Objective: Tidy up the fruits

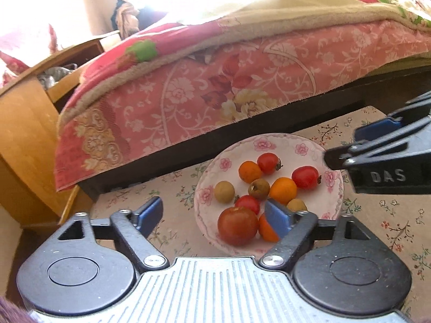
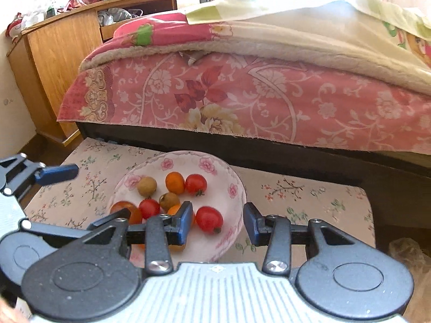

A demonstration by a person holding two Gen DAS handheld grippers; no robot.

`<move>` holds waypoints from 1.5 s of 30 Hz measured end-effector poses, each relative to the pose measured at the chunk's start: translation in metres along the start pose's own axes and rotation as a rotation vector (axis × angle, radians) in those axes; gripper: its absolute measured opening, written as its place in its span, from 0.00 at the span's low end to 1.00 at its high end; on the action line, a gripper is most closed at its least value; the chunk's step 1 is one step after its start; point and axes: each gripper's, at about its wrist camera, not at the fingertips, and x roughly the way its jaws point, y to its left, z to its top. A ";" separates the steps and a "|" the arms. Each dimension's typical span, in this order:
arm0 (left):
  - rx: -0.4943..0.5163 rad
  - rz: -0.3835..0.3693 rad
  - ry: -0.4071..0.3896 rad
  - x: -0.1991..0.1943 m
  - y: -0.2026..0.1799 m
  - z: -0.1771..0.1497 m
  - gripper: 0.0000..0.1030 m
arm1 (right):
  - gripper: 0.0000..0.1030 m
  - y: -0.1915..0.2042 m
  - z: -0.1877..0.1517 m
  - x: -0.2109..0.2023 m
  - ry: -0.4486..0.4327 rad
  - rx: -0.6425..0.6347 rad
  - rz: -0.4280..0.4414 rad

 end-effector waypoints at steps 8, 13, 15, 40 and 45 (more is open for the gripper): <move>-0.049 0.029 -0.010 -0.029 0.000 -0.016 1.00 | 0.44 -0.002 -0.031 -0.042 0.019 0.024 -0.044; -0.080 0.008 -0.024 -0.047 -0.005 -0.025 1.00 | 0.44 -0.001 -0.051 -0.059 0.038 0.053 -0.041; -0.102 0.011 -0.020 -0.052 -0.006 -0.030 1.00 | 0.44 0.001 -0.058 -0.066 0.041 0.061 -0.042; -0.210 -0.019 0.016 -0.100 -0.004 -0.073 1.00 | 0.44 0.020 -0.105 -0.120 0.042 0.123 -0.050; -0.202 -0.026 0.034 -0.104 -0.007 -0.079 1.00 | 0.44 0.025 -0.112 -0.123 0.048 0.122 -0.055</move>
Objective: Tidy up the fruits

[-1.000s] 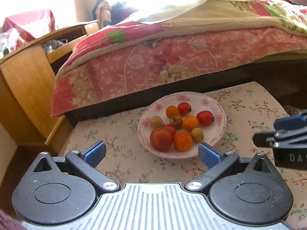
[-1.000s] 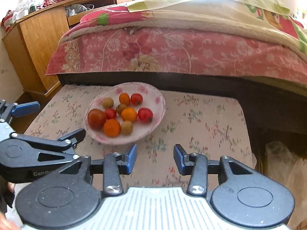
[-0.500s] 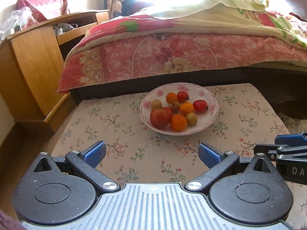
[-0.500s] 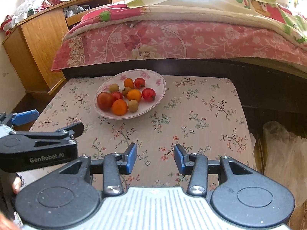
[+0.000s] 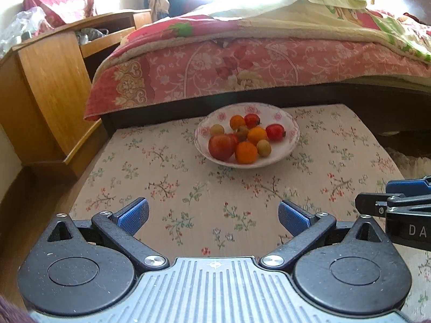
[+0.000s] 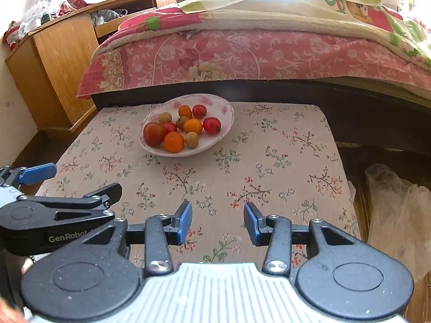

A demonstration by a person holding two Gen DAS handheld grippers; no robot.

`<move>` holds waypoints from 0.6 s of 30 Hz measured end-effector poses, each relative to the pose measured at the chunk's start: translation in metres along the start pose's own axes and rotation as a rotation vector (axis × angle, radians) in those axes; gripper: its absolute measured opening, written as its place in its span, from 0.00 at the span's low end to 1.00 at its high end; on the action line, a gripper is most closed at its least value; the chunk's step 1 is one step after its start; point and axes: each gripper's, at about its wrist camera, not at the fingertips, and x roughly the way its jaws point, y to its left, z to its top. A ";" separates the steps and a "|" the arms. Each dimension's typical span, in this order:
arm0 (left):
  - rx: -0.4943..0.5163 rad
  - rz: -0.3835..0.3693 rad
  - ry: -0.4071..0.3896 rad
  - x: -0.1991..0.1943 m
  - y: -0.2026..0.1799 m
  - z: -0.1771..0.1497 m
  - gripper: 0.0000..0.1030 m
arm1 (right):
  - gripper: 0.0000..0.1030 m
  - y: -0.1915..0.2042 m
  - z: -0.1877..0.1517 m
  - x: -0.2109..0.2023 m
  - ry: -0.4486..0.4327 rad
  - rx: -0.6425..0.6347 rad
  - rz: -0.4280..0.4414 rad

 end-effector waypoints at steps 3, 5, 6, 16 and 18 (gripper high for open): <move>0.007 0.015 0.010 -0.002 -0.001 -0.006 1.00 | 0.44 0.004 -0.005 -0.003 0.003 -0.001 -0.010; 0.013 0.014 0.019 -0.003 -0.001 -0.010 1.00 | 0.44 0.006 -0.009 -0.005 0.006 -0.003 -0.009; 0.014 0.015 0.021 -0.004 -0.001 -0.012 1.00 | 0.45 0.008 -0.011 -0.006 0.010 -0.004 -0.008; 0.022 0.015 0.047 -0.010 0.000 -0.026 1.00 | 0.45 0.014 -0.024 -0.009 0.032 -0.002 -0.003; 0.022 0.015 0.051 -0.011 0.000 -0.028 1.00 | 0.45 0.014 -0.026 -0.010 0.036 -0.001 -0.001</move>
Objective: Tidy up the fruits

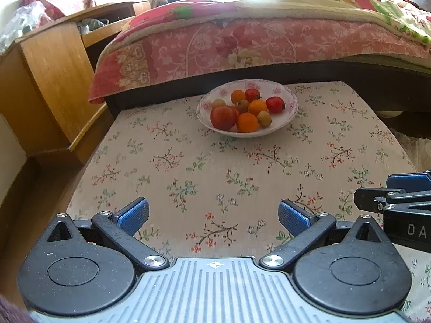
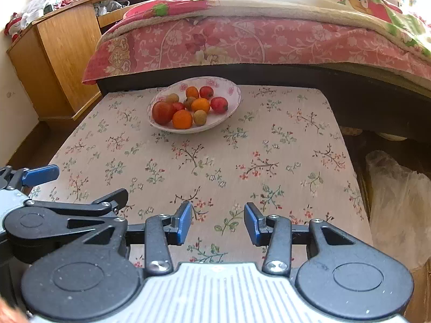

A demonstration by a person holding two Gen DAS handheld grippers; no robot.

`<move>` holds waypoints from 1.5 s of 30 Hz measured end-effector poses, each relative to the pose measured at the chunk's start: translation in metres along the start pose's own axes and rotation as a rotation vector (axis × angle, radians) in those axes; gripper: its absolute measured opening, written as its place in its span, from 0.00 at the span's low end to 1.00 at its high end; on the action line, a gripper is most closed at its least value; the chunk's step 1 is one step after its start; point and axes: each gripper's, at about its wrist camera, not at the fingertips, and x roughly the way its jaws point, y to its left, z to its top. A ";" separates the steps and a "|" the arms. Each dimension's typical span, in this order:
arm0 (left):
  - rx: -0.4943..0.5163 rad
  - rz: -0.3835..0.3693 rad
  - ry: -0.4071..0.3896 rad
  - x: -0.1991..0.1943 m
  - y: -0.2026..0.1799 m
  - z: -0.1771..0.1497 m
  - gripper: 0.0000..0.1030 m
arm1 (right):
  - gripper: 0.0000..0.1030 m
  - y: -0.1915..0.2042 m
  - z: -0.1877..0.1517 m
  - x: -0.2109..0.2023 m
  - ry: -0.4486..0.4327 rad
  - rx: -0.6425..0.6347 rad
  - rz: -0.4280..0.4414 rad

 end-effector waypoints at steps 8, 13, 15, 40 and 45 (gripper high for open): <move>0.008 -0.008 0.007 -0.005 -0.001 -0.007 1.00 | 0.45 0.003 -0.008 -0.001 0.014 0.007 0.002; 0.002 -0.009 0.009 -0.009 0.000 -0.010 1.00 | 0.45 0.003 -0.014 -0.004 0.021 0.017 0.002; -0.004 -0.011 0.010 -0.010 0.001 -0.011 1.00 | 0.45 0.004 -0.016 -0.005 0.023 0.019 0.001; -0.004 -0.003 0.008 -0.019 0.004 -0.018 1.00 | 0.45 0.008 -0.024 -0.010 0.029 0.020 -0.001; -0.004 0.000 0.011 -0.019 0.003 -0.019 1.00 | 0.45 0.008 -0.024 -0.009 0.029 0.019 -0.001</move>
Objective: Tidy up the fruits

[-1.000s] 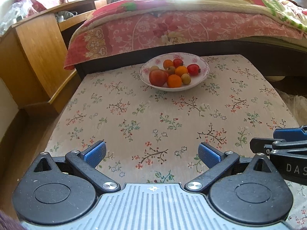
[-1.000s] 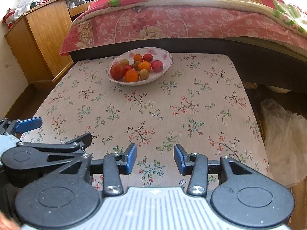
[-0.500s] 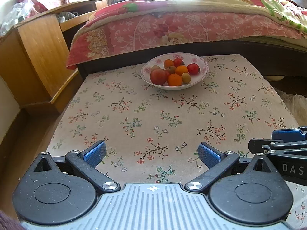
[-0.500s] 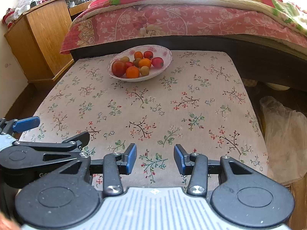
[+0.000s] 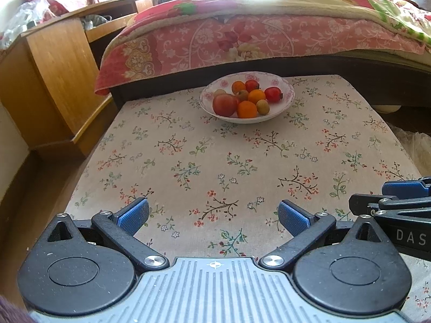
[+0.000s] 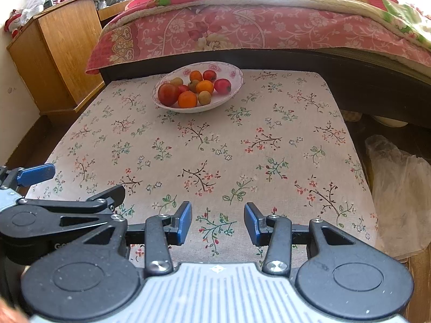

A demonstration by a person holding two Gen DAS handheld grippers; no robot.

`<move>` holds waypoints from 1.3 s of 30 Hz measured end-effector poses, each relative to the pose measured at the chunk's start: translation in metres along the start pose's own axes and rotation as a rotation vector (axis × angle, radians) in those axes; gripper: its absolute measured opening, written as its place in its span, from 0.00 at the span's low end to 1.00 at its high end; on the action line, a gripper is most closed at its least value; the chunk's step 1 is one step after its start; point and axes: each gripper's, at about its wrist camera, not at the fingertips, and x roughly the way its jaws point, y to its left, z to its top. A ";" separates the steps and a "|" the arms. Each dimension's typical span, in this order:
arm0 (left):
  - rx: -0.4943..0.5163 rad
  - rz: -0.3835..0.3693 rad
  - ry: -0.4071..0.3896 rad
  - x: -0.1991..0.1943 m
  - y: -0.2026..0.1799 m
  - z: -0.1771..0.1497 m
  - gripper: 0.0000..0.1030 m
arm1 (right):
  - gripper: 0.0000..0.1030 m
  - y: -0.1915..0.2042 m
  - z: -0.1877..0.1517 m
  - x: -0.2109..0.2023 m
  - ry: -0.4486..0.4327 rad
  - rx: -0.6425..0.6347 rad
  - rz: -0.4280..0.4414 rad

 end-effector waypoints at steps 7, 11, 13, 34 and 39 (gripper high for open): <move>0.003 0.002 0.001 0.000 -0.001 -0.001 1.00 | 0.45 -0.001 0.000 0.000 0.000 0.000 0.000; 0.006 0.002 0.003 0.001 0.000 -0.001 1.00 | 0.45 0.000 0.000 0.000 0.000 0.000 0.000; 0.006 0.001 0.005 0.001 -0.001 -0.001 1.00 | 0.45 -0.001 0.001 0.000 0.000 -0.001 -0.001; 0.005 0.003 0.008 0.002 -0.001 -0.002 1.00 | 0.45 0.000 0.000 0.001 -0.001 0.000 0.000; 0.004 0.004 0.009 0.002 0.000 -0.003 1.00 | 0.45 0.001 -0.001 0.001 -0.001 0.000 0.000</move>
